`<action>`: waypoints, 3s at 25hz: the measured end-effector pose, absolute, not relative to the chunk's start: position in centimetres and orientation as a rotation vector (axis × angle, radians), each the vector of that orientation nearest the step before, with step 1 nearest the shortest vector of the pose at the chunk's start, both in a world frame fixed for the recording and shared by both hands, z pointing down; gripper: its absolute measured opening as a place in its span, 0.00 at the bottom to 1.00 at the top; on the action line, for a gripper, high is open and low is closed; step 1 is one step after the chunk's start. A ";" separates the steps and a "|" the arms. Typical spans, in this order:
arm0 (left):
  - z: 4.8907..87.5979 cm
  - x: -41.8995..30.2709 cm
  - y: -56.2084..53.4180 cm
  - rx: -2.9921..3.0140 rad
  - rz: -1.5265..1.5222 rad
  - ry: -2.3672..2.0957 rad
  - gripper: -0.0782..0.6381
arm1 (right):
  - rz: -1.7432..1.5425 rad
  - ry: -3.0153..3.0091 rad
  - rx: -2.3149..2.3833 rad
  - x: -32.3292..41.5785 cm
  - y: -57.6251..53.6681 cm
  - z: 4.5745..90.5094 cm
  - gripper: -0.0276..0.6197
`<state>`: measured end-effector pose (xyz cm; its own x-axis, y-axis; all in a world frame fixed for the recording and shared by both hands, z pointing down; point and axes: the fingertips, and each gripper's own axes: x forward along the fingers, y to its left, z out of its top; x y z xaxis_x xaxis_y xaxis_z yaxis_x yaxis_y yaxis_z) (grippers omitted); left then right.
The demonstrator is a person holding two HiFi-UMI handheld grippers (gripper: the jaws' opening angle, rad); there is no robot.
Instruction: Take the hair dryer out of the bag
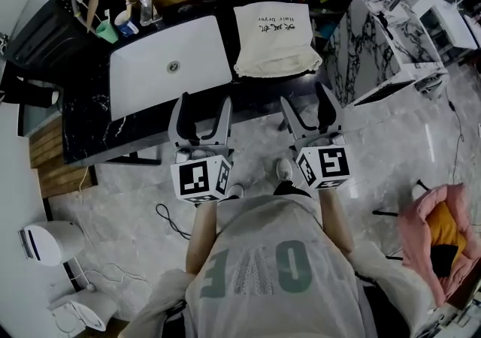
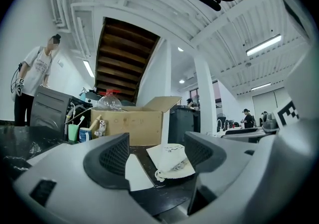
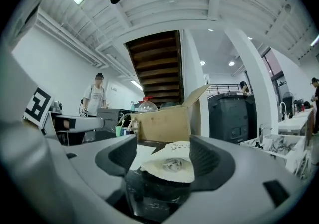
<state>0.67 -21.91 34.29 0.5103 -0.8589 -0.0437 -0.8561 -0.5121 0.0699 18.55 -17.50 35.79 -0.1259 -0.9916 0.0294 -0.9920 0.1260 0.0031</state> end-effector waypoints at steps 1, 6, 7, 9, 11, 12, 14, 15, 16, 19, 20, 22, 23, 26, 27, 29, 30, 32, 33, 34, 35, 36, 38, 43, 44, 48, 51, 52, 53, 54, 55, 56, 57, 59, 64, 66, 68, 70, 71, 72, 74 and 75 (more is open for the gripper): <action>34.3 1.2 -22.1 2.691 -0.119 -1.531 0.55 | 0.009 -2.332 2.049 19.1 -17.8 35.8 0.54; 34.1 3.8 -23.0 2.679 -0.141 -1.550 0.55 | -0.120 -2.272 1.945 22.0 -19.3 36.0 0.54; 34.1 4.4 -23.1 2.675 -0.146 -1.554 0.55 | -0.155 -2.253 1.912 22.6 -19.7 36.1 0.54; 34.1 5.5 -23.4 2.659 -0.159 -1.555 0.55 | -0.242 -2.208 1.830 23.6 -20.6 36.1 0.54; 34.2 6.7 -23.6 2.638 -0.176 -1.547 0.55 | -0.342 -2.160 1.732 24.6 -21.6 36.1 0.54; 34.2 7.2 -23.7 2.627 -0.185 -1.545 0.55 | -0.394 -2.136 1.678 25.0 -22.2 36.2 0.54; 34.4 8.0 -23.6 2.607 -0.199 -1.551 0.55 | -0.499 -2.090 1.554 25.4 -23.4 36.3 0.53; 34.6 8.4 -23.5 2.598 -0.199 -1.558 0.55 | -0.550 -2.067 1.480 25.4 -24.0 36.5 0.54; 34.8 8.7 -23.5 2.589 -0.197 -1.566 0.55 | -0.598 -2.043 1.399 25.3 -24.6 36.9 0.54; 35.5 9.3 -23.3 2.554 -0.194 -1.596 0.55 | -0.705 -1.970 1.140 24.9 -26.3 39.1 0.53; 35.7 9.4 -23.3 2.539 -0.195 -1.608 0.55 | -0.724 -1.944 1.059 24.9 -26.9 40.2 0.53; 36.1 9.4 -23.2 2.510 -0.194 -1.637 0.55 | -0.745 -1.897 0.922 25.0 -28.0 42.3 0.53; 36.3 9.4 -23.2 2.497 -0.192 -1.653 0.55 | -0.749 -1.878 0.871 25.1 -28.5 43.3 0.53; 36.5 9.4 -23.1 2.468 -0.191 -1.692 0.55 | -0.754 -1.847 0.785 25.6 -29.8 45.1 0.51; 36.6 9.4 -23.0 2.459 -0.190 -1.701 0.55 | -0.756 -1.842 0.772 25.7 -30.1 45.4 0.47; 37.1 9.4 -22.8 2.442 -0.184 -1.716 0.55 | -0.759 -1.840 0.762 25.8 -30.5 45.8 0.37; 37.3 9.5 -22.7 2.434 -0.180 -1.721 0.55 | -0.759 -1.843 0.761 25.8 -30.6 45.9 0.34; 37.8 9.6 -22.6 2.424 -0.170 -1.726 0.55 | -0.761 -1.853 0.761 25.7 -30.6 46.1 0.33; 37.9 9.8 -22.6 2.423 -0.165 -1.726 0.55 | -0.762 -1.855 0.758 25.7 -30.6 46.2 0.33; 37.9 10.0 -22.6 2.426 -0.161 -1.726 0.55 | -0.763 -1.856 0.756 25.8 -30.6 46.3 0.31; 37.9 10.1 -22.7 2.429 -0.159 -1.725 0.55 | -0.764 -1.857 0.756 25.8 -30.6 46.2 0.27; 37.9 10.3 -22.7 2.431 -0.159 -1.723 0.55 | -0.764 -1.861 0.761 25.9 -30.6 46.0 0.21; 37.9 10.5 -22.7 2.435 -0.158 -1.720 0.55 | -0.757 -1.873 0.781 26.0 -30.6 45.5 0.13; 37.7 10.9 -22.5 2.445 -0.153 -1.713 0.55 | -0.771 -1.893 0.844 26.3 -31.0 43.1 0.12; 37.6 10.9 -22.5 2.447 -0.154 -1.712 0.55 | -0.776 -1.895 0.860 26.4 -31.2 42.5 0.12; 37.2 10.7 -22.5 2.451 -0.157 -1.714 0.55 | -0.805 -1.901 0.916 26.4 -32.0 39.9 0.12; 37.0 10.8 -22.5 2.456 -0.156 -1.708 0.55 | -0.835 -1.898 0.945 26.3 -32.3 37.9 0.12; 37.0 10.9 -22.5 2.459 -0.155 -1.702 0.55 | -0.841 -1.900 0.952 26.2 -32.3 37.3 0.12; 36.9 11.1 -22.5 2.462 -0.154 -1.695 0.55 | -0.844 -1.904 0.956 26.2 -32.3 36.9 0.12; 36.9 11.4 -22.4 2.465 -0.155 -1.685 0.55 | -0.847 -1.908 0.958 26.1 -32.3 36.5 0.12; 36.8 11.7 -22.3 2.470 -0.156 -1.672 0.55 | -0.851 -1.910 0.957 26.0 -32.2 36.3 0.12; 36.8 12.0 -22.2 2.475 -0.157 -1.660 0.55 | -0.856 -1.912 0.956 25.9 -32.2 36.1 0.12; 36.7 12.3 -22.1 2.482 -0.156 -1.649 0.55 | -0.861 -1.912 0.954 25.8 -32.1 36.0 0.12; 36.5 12.9 -22.0 2.500 -0.154 -1.636 0.55 | -0.870 -1.910 0.953 25.6 -32.1 36.0 0.12; 36.2 15.3 -22.1 2.577 -0.130 -1.492 0.55 | -0.854 -1.932 0.960 25.5 -32.1 35.8 0.12; 36.5 17.3 -22.5 2.632 -0.099 -1.376 0.55 | -0.850 -1.933 0.961 25.6 -31.9 35.9 0.12; 36.8 19.1 -23.5 2.671 -0.080 -1.310 0.55 | -0.847 -1.935 0.964 25.7 -31.8 35.9 0.12; 37.5 20.8 -24.8 2.694 -0.035 -1.257 0.55 | -0.839 -1.947 0.970 25.7 -31.7 35.9 0.12; 38.2 21.7 -25.4 2.700 0.005 -1.221 0.55 | -0.833 -1.956 0.972 25.6 -31.7 35.8 0.12; 38.8 22.6 -26.0 2.702 0.044 -1.182 0.55 | -0.827 -1.964 0.975 25.6 -31.7 35.7 0.12; 39.9 23.9 -27.1 2.686 0.085 -1.119 0.55 | -0.816 -1.973 0.981 25.7 -31.8 35.7 0.12; 40.2 24.2 -27.7 2.671 0.082 -1.102 0.55 | -0.810 -1.976 0.985 25.8 -31.8 35.8 0.12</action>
<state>24.17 -27.68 40.22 0.7122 -0.6866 0.1463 -0.7007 -0.6824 0.2080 25.76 -31.78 35.77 -0.4048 -0.8444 0.3509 -0.3552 0.4988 0.7906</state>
